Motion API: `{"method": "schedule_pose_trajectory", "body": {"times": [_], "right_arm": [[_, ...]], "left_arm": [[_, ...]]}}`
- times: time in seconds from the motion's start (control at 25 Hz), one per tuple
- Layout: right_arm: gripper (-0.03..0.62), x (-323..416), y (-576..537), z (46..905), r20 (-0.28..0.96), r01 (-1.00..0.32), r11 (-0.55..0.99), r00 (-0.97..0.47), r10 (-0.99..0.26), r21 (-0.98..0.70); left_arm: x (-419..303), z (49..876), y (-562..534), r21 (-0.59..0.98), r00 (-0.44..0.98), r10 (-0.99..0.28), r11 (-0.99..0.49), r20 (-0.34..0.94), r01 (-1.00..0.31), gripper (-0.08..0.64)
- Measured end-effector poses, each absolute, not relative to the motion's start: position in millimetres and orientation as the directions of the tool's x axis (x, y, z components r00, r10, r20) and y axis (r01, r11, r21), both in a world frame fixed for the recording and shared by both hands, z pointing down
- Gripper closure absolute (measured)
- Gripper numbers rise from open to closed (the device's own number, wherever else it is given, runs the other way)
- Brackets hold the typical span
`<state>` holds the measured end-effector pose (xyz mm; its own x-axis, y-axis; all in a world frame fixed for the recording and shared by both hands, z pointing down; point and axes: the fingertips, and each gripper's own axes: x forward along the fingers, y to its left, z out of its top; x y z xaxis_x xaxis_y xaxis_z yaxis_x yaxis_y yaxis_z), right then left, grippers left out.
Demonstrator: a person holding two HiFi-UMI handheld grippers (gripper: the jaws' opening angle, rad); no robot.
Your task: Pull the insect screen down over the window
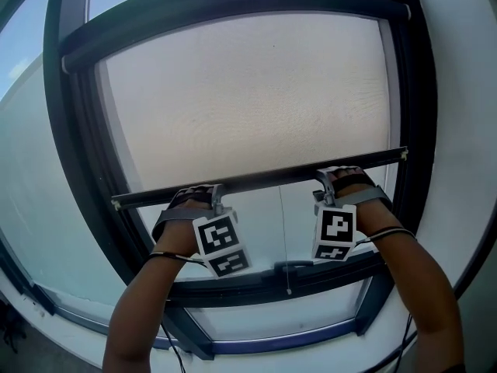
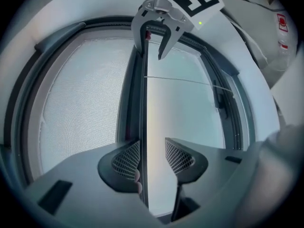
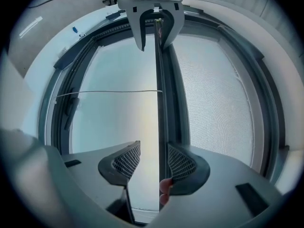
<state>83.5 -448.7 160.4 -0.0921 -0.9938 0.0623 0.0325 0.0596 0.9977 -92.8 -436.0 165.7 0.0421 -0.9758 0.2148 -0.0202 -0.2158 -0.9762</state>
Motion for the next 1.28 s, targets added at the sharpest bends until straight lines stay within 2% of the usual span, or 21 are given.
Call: {"method": "schedule_pose_trajectory", "body": {"times": [0.32, 0.64, 1.28], "right_arm": [[0.413, 83, -451, 167, 0.052, 0.013, 0.051, -0.078, -0.996, 0.999], [0.413, 83, -452, 226, 0.103, 0.016, 0.102, -0.090, -0.991, 0.995], [0.413, 81, -452, 247, 0.144, -0.013, 0.146, -0.074, -0.987, 0.989]], "left_arm": [[-92, 171, -442, -0.989, 0.075, -0.987, -0.144, 0.141, -0.042, 0.411], [-92, 228, -442, -0.980, 0.055, -0.980, -0.195, 0.193, -0.046, 0.413], [-93, 249, -444, -0.978, -0.006, -0.980, -0.198, 0.199, -0.072, 0.413]]}}
